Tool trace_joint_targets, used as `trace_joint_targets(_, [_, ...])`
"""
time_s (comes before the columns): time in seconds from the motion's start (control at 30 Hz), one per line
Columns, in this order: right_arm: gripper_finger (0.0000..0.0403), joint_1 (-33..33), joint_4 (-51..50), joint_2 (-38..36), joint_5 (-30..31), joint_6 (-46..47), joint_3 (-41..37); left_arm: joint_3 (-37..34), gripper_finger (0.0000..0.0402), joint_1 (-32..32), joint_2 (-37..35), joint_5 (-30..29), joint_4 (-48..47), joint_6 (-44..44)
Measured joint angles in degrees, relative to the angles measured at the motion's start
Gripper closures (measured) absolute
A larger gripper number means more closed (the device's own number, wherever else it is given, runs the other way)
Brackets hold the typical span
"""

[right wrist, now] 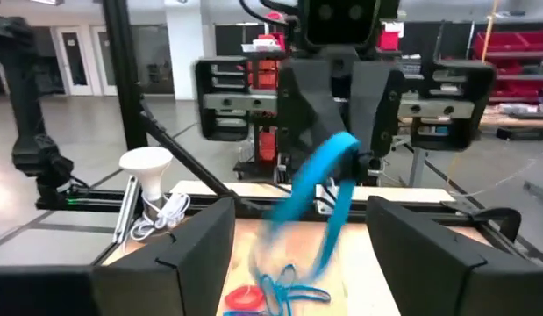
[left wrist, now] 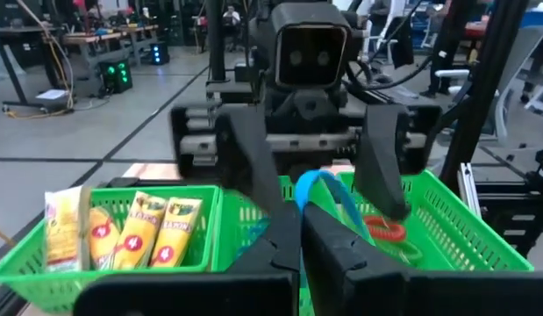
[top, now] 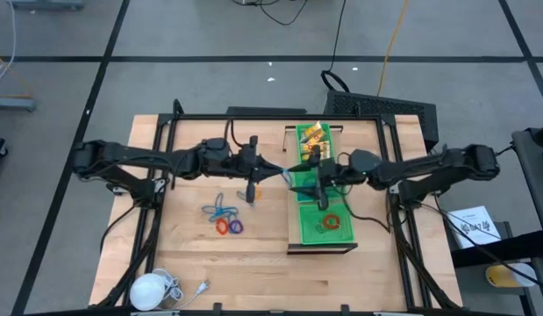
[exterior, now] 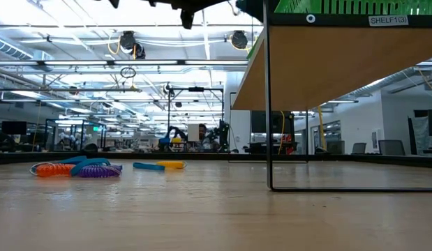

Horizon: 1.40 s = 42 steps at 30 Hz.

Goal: Pick & Place Office Desk Supplies
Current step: Put the blue rubber band into the middle green bin

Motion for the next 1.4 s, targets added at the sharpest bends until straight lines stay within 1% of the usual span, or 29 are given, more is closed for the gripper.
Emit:
trace_joint_targets(0.17, [0.0161, -1.22, 1.67, 4.35, 0.09, 0.8, 2.27, 0.39, 0.0389, -0.27, 0.92, 0.03, -0.46, 0.42])
trace_joint_targets(0.33, [0.0191, -2.31, 4.32, 7.31, 0.06, 1.74, 2.75, 0.41, 0.0397, -0.83, 1.01, 0.04, -0.25, 0.64])
trace_joint_targets(0.5, [0.0236, -2.6, 4.48, 8.27, 0.04, 1.79, 2.75, 0.41, 0.0387, -1.39, 0.99, 0.13, 0.1, 0.83])
trace_joint_targets(0.63, [0.0284, -2.58, 3.26, 7.9, -0.04, 0.88, 2.75, 0.4, 0.0397, -1.38, 0.99, 0.11, 0.24, 1.06])
trace_joint_targets(0.7, [0.0312, -2.58, 3.54, 7.65, -0.07, -0.02, 2.75, 0.41, 0.0394, -1.38, 0.99, -0.06, 0.66, 0.79])
trace_joint_targets(0.8, [0.0358, -2.58, 3.31, 7.69, -0.57, -0.91, 2.75, 0.41, 0.0376, -1.36, 0.99, -0.42, 1.69, 0.77])
trace_joint_targets(0.87, [0.0388, -2.63, 3.25, 7.71, -2.91, -1.51, 2.75, 0.41, 0.0364, -1.36, 0.99, -0.42, 1.91, 0.76])
trace_joint_targets(0.9, [0.0395, -2.65, 3.29, 7.67, -3.95, -2.17, 2.75, 0.41, 0.036, -1.38, 0.99, -0.43, 2.12, 0.75])
trace_joint_targets(1.03, [0.0392, -2.6, 3.5, 7.67, -4.57, -2.65, 2.75, 0.41, 0.0342, -1.4, 0.99, -0.46, 3.23, -0.71])
trace_joint_targets(1.1, [0.0397, -2.6, 3.71, 7.67, -4.57, -2.67, 2.75, 0.41, 0.0328, -1.4, 0.99, -1.04, 3.6, -1.35])
trace_joint_targets(1.27, [0.04, -2.65, 3.57, 7.67, -4.57, -2.92, 2.75, 0.41, 0.0271, -1.81, 0.83, -4.88, 3.55, -2.27])
trace_joint_targets(1.4, [0.0401, -2.63, -0.5, 4.96, -4.57, -3.81, 2.66, 0.39, 0.0226, -1.81, -1.66, -4.92, 2.68, -2.27])
